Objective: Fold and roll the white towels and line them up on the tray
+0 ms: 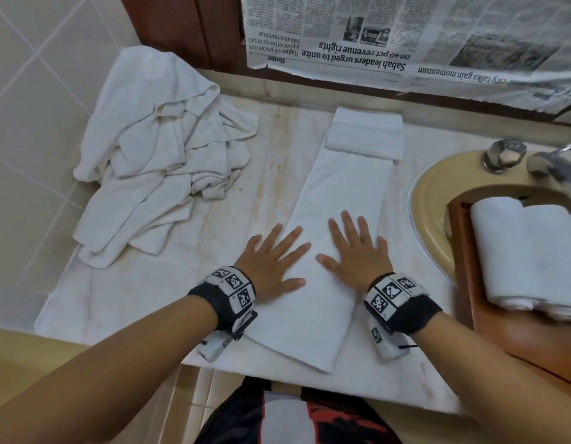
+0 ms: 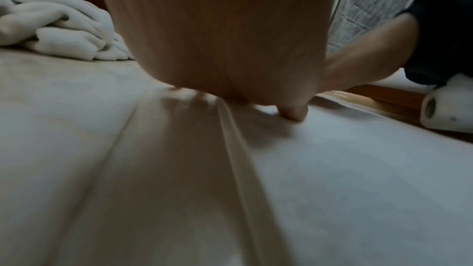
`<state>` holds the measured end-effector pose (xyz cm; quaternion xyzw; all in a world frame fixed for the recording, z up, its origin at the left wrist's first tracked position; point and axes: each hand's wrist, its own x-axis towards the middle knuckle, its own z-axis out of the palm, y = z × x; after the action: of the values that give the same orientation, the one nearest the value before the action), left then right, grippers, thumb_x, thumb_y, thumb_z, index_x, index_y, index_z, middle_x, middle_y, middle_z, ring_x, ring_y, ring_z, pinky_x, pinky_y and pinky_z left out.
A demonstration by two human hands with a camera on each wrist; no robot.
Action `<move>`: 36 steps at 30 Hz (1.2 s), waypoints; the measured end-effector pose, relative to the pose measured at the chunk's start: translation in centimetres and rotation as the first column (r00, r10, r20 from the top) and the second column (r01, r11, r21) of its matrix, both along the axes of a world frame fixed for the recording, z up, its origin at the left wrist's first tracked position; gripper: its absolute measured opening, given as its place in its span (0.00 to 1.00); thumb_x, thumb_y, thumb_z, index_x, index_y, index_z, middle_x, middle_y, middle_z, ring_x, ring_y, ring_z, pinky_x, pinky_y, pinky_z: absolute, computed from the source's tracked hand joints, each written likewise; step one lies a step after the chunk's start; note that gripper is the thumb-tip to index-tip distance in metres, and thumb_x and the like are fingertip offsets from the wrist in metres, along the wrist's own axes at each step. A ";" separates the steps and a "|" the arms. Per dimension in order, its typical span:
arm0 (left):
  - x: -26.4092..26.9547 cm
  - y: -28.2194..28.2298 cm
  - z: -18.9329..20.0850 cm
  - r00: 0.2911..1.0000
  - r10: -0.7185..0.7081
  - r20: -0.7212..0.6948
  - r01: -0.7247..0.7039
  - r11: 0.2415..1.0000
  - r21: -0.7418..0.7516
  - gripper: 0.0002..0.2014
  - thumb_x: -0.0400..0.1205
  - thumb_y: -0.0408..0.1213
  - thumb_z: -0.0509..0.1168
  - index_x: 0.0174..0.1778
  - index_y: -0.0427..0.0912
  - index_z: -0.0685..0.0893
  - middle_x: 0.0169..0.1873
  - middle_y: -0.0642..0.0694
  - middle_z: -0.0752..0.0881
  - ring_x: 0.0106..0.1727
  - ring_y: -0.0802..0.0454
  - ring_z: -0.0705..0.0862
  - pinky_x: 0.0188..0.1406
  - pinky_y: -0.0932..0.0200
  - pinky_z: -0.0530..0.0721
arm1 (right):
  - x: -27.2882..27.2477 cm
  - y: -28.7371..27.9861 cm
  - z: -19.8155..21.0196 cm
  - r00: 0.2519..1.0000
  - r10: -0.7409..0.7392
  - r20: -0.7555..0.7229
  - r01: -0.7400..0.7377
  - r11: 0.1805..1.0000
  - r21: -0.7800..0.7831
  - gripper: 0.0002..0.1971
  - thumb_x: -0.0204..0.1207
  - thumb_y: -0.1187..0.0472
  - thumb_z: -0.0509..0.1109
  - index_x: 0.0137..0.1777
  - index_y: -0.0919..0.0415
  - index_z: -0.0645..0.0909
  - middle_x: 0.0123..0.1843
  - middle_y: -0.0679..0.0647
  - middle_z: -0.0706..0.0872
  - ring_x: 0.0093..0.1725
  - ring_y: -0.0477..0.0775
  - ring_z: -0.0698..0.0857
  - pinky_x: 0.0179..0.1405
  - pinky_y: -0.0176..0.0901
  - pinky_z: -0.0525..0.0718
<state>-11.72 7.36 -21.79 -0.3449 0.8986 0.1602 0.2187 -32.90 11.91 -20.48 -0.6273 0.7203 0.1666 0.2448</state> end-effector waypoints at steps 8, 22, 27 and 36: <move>-1.5 -0.3 0.1 1.000 0.011 0.024 -0.013 0.998 0.065 0.36 0.81 0.70 0.36 0.80 0.62 0.27 0.75 0.58 0.17 0.78 0.43 0.19 0.80 0.35 0.35 | 1.7 2.9 0.0 0.974 -0.227 0.018 0.228 0.973 -0.043 0.41 0.80 0.31 0.39 0.83 0.52 0.28 0.82 0.51 0.22 0.82 0.56 0.27 0.82 0.59 0.37; -1.4 -0.4 0.0 0.999 -0.025 0.028 0.022 0.996 0.084 0.38 0.79 0.72 0.34 0.79 0.61 0.24 0.73 0.56 0.14 0.77 0.39 0.18 0.77 0.29 0.32 | 8.1 10.0 -0.9 0.853 -0.517 0.079 0.523 0.844 -0.119 0.40 0.79 0.30 0.37 0.83 0.50 0.27 0.82 0.56 0.22 0.82 0.61 0.27 0.80 0.65 0.37; -0.5 -0.9 0.0 0.997 -0.075 0.007 0.074 0.995 0.062 0.38 0.78 0.73 0.34 0.78 0.62 0.24 0.73 0.58 0.14 0.78 0.42 0.19 0.78 0.31 0.34 | 7.8 12.3 -2.1 0.863 -0.504 0.032 0.499 0.843 -0.201 0.38 0.77 0.29 0.34 0.82 0.44 0.26 0.83 0.54 0.23 0.82 0.58 0.27 0.79 0.70 0.37; 1.0 5.5 1.3 0.979 -0.205 -0.020 0.206 0.976 0.074 0.38 0.81 0.69 0.37 0.83 0.56 0.31 0.79 0.54 0.22 0.82 0.49 0.26 0.81 0.39 0.43 | 6.6 14.0 -2.7 0.889 -0.452 0.071 0.450 0.837 -0.312 0.37 0.78 0.33 0.33 0.85 0.47 0.34 0.86 0.53 0.32 0.84 0.57 0.34 0.80 0.64 0.39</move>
<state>-10.75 12.86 -20.47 -0.2409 0.9241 0.1725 0.2414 -26.28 25.87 -23.14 -0.4709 0.8656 -0.0130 0.1699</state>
